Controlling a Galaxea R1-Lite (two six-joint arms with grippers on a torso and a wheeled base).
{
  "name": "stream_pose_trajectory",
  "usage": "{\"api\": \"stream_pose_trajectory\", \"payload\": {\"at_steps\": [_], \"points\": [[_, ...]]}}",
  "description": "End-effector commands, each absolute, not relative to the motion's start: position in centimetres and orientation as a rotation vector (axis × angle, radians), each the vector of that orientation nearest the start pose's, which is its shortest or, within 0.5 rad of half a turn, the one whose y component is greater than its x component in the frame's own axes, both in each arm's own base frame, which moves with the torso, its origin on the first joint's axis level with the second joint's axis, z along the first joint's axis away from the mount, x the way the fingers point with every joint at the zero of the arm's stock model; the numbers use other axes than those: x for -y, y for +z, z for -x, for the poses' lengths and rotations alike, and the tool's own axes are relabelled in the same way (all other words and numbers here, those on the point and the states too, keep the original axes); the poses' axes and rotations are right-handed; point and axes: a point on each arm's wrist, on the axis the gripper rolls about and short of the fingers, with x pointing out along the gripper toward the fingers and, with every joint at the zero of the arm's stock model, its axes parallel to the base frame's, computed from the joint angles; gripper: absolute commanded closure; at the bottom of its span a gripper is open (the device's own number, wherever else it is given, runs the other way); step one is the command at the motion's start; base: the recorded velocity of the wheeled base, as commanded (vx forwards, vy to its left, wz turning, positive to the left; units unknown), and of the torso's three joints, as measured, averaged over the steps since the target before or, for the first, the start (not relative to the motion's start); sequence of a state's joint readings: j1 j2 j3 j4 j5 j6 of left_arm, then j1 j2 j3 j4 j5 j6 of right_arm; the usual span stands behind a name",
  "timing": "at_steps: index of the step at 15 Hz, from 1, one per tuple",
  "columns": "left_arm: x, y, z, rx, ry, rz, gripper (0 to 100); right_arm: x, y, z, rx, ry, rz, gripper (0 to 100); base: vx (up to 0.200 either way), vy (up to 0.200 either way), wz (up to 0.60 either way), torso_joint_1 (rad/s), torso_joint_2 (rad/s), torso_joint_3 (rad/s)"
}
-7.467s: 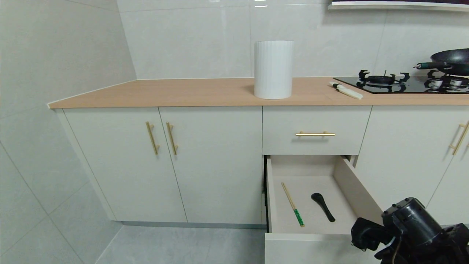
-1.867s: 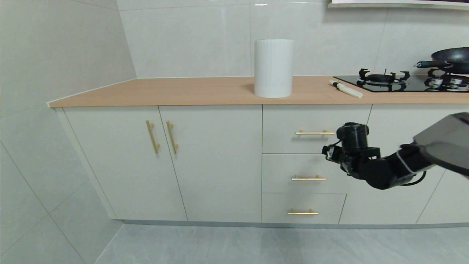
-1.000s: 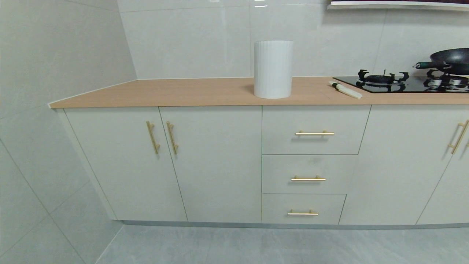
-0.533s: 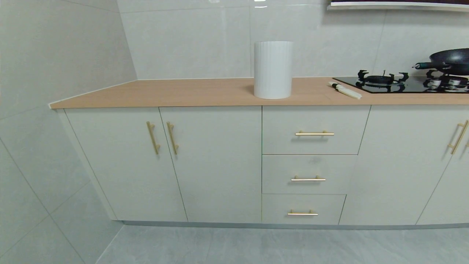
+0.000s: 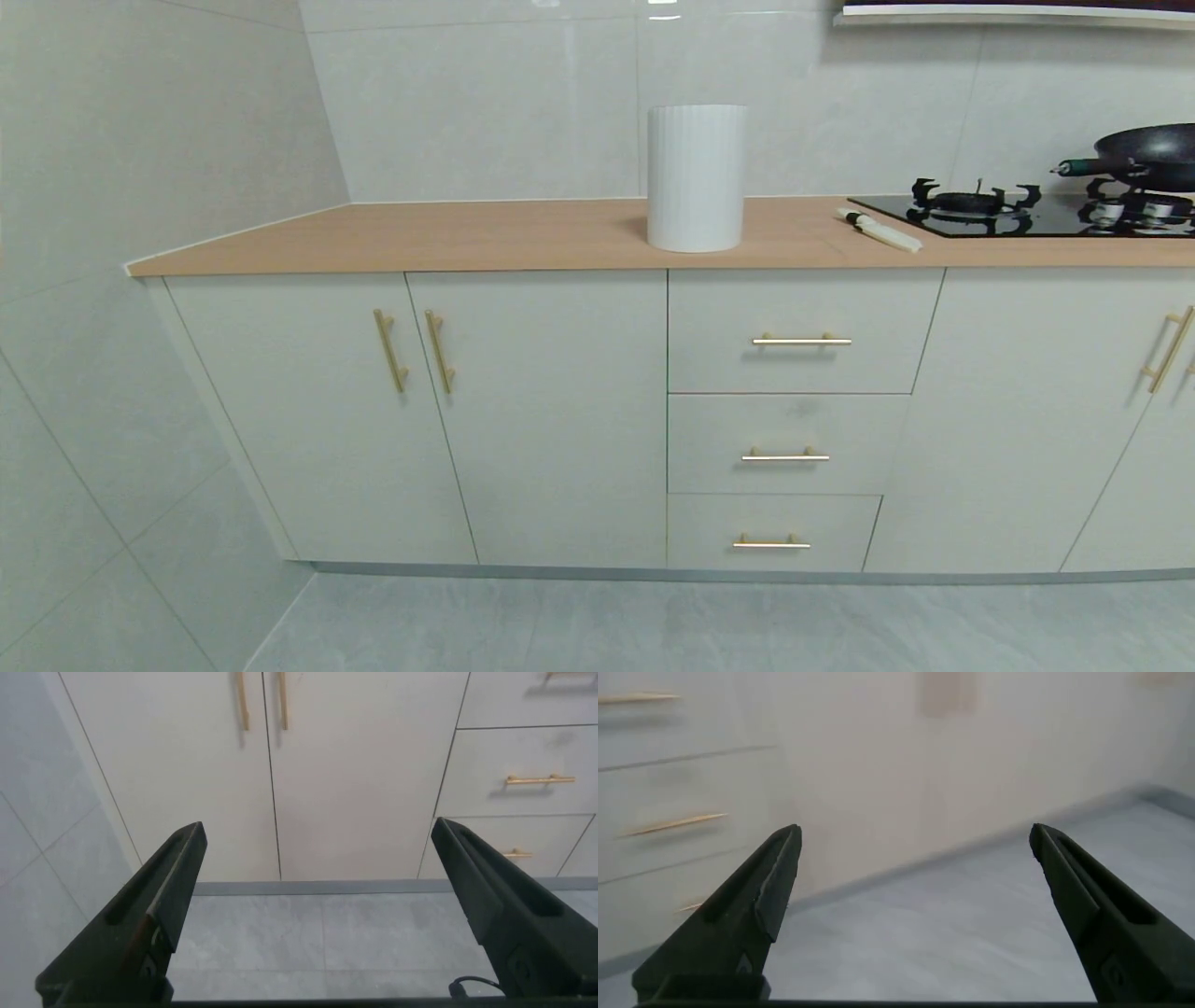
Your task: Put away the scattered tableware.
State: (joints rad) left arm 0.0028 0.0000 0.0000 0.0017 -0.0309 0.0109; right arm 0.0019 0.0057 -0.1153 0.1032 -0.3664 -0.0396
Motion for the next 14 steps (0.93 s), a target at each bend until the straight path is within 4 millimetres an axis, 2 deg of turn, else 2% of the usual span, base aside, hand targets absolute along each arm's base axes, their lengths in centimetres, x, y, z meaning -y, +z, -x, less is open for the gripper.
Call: {"api": "stream_pose_trajectory", "payload": {"at_steps": [1,4,6,10,14], "points": [[0.08,7.53,2.28,-0.001,-0.028,-0.011,0,0.69,8.18,2.57,0.018,-0.307,0.028,0,0.000,0.000,0.00,0.000,0.00,0.000],[0.08,7.53,2.28,-0.001,-0.028,-0.011,0,0.28,8.15,2.38,0.041,-0.123,0.028,0,0.000,0.000,0.00,0.000,0.00,0.000],[0.08,7.53,2.28,-0.001,-0.028,-0.011,0,0.15,8.15,2.35,0.040,-0.062,0.029,0,0.000,0.000,0.00,0.000,0.00,0.000],[0.08,7.53,2.28,-0.001,-0.028,-0.011,0,0.01,8.06,2.33,0.035,0.001,-0.069,0,0.000,0.000,0.00,0.000,0.00,0.000],[0.08,7.53,2.28,-0.001,-0.028,-0.011,0,-0.08,8.05,2.33,0.032,0.041,-0.064,0,0.000,0.000,0.00,0.000,0.00,0.000]]}}
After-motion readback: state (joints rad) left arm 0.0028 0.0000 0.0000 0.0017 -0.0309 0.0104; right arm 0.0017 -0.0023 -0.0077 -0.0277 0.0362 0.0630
